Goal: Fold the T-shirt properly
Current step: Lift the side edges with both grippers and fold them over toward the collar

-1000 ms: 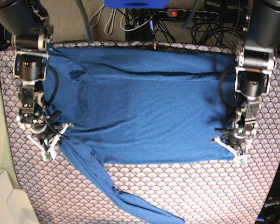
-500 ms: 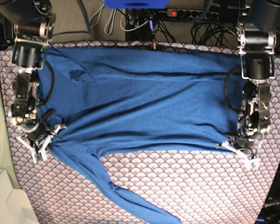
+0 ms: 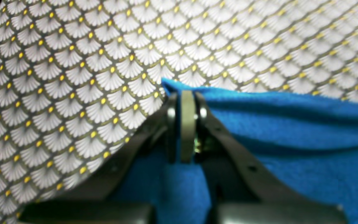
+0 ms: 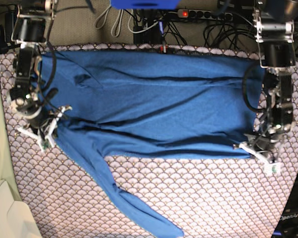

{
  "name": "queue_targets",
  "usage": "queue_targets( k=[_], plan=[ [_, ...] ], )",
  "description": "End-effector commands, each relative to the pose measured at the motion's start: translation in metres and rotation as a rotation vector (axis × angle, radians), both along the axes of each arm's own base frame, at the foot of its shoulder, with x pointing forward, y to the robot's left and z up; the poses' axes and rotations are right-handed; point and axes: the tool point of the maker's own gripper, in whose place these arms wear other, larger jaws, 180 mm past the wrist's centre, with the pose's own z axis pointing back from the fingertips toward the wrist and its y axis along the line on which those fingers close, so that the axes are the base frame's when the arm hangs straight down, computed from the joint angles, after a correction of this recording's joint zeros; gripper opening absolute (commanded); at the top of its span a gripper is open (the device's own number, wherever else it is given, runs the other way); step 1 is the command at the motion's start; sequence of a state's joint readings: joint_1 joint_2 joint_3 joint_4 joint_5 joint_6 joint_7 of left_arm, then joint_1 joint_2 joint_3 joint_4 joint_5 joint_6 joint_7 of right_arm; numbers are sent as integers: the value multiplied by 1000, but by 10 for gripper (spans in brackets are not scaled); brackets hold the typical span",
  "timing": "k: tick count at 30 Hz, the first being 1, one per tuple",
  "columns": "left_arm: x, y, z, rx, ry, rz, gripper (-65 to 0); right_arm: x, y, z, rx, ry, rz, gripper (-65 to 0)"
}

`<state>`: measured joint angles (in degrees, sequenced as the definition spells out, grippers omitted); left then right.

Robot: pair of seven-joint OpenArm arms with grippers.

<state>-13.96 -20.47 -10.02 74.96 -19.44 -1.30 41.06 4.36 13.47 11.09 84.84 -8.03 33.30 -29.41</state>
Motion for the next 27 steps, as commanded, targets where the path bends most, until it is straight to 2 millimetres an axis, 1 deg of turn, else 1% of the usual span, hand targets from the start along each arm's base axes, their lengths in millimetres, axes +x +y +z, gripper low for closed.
queue_targets(
  k=[1,4,5,8,14,17,18,19,23,27],
  plan=[
    [6,16,20,22,-46,33,-646,9,-1,22,-3,-70,24,-650],
    [0,24,19,7,-14,54,-646,-4,-5,24,-11,-68,30,-650],
    [-2,25,18,6,-2,52,-646,-8,-3,24,-15,-62,48,-650],
    [-6,17,12,16,44,-18,-646,-21,1,19,-26,-42,81,-650],
    [-20,28,7,-7,125,-32,-646,-42,7,21,-50,-37,106,-650],
    [-28,28,2,-9,171,-50,-646,-51,10,25,-61,-43,118,-650],
    [-34,28,-2,-7,190,-55,-646,-52,11,26,-65,-44,121,-650],
    [-39,28,-3,-3,197,-59,-646,-55,9,26,-68,-43,118,-650],
    [-47,20,3,27,182,-86,-646,-62,-1,26,-74,-36,102,-650],
    [-56,18,4,47,181,-97,-646,-65,-24,31,-87,-46,36,-650]
  ],
)
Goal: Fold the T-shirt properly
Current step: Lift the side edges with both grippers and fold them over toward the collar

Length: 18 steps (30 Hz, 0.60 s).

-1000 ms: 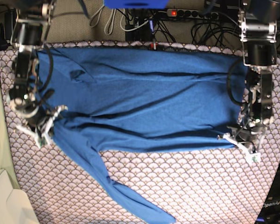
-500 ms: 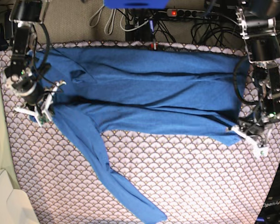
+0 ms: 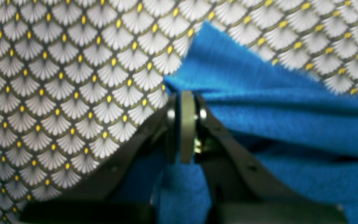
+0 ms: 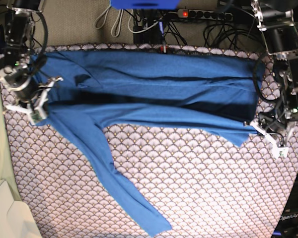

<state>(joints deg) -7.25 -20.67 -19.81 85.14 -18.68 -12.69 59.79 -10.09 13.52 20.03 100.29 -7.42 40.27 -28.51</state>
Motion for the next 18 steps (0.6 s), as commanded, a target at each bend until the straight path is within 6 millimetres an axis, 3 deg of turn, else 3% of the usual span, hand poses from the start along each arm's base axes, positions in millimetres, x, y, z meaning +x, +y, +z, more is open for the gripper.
queue_targets(
  k=[1,7,16,18],
  plan=[
    [4,8,13,24,-34,4,-646,6,-9,15,-18,-47,-11,-650],
    [-17,16,-4,44,24,0,-646,-10,-25,8,-27,-18,-56,-650],
    [-48,24,-12,105,72,-22,-646,-37,-21,-13,-9,54,-49,-650],
    [-56,38,-11,116,80,7,-646,-42,-16,-15,25,60,-47,-650]
  ],
)
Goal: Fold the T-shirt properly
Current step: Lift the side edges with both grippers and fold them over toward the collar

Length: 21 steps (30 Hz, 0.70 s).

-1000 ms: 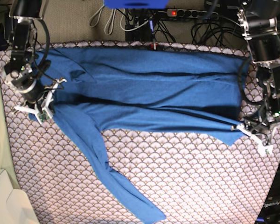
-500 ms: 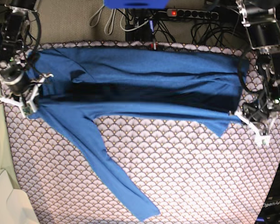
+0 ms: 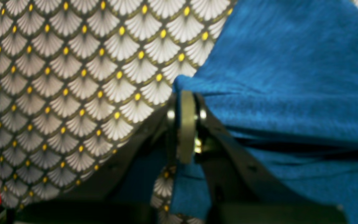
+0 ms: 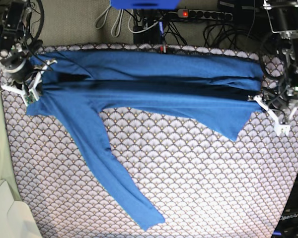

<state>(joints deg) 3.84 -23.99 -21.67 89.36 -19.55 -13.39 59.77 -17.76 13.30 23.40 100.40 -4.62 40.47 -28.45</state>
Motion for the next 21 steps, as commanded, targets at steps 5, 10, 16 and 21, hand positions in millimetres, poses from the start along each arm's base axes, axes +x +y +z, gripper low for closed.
queue_targets(
  k=[5,10,16,21],
  plan=[
    [-10,30,10,54,-13,55,-646,1,-2,8,13,-30,2,-650],
    [-18,28,0,47,20,53,-646,-1,1,5,23,-23,-2,-650],
    [-24,31,-11,33,52,73,-647,-1,3,4,26,-21,-4,-650],
    [-30,32,-16,25,68,80,-647,-1,3,4,23,-21,-3,-650]
  ],
)
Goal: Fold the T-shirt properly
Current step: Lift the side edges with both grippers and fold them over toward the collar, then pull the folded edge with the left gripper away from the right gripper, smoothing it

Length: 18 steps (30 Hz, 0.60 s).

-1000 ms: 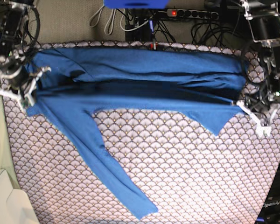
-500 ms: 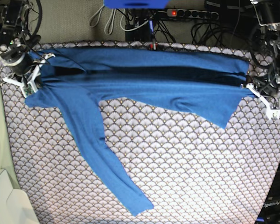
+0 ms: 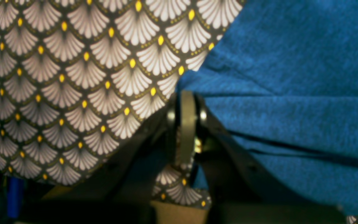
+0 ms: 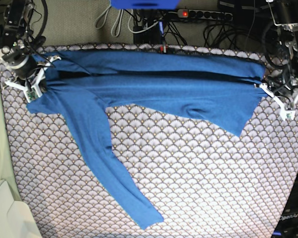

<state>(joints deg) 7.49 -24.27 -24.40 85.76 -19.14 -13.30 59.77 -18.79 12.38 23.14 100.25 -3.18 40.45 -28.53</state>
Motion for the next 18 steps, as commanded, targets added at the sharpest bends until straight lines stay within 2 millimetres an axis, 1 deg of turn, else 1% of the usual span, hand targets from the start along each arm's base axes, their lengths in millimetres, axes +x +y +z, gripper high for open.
queue_targets(
  k=[1,2,6,8,13,16,18],
  plan=[
    [1,11,9,32,-19,5,-647,6,-6,10,-17,-34,0,-650],
    [-3,10,9,33,-14,2,-647,6,-6,10,-17,-34,0,-650],
    [-7,3,17,52,-34,-31,-647,6,-6,10,-17,-34,0,-650],
    [-3,-2,27,63,-62,-52,-647,6,-6,10,-17,-34,0,-650],
    [1,-18,44,72,-118,-91,-647,6,-6,10,-17,-34,0,-650],
    [5,-21,52,78,-142,-101,-647,6,-6,11,-17,-35,0,-650],
    [8,-20,55,84,-154,-96,-647,6,-6,11,-17,-35,0,-650]
  ],
)
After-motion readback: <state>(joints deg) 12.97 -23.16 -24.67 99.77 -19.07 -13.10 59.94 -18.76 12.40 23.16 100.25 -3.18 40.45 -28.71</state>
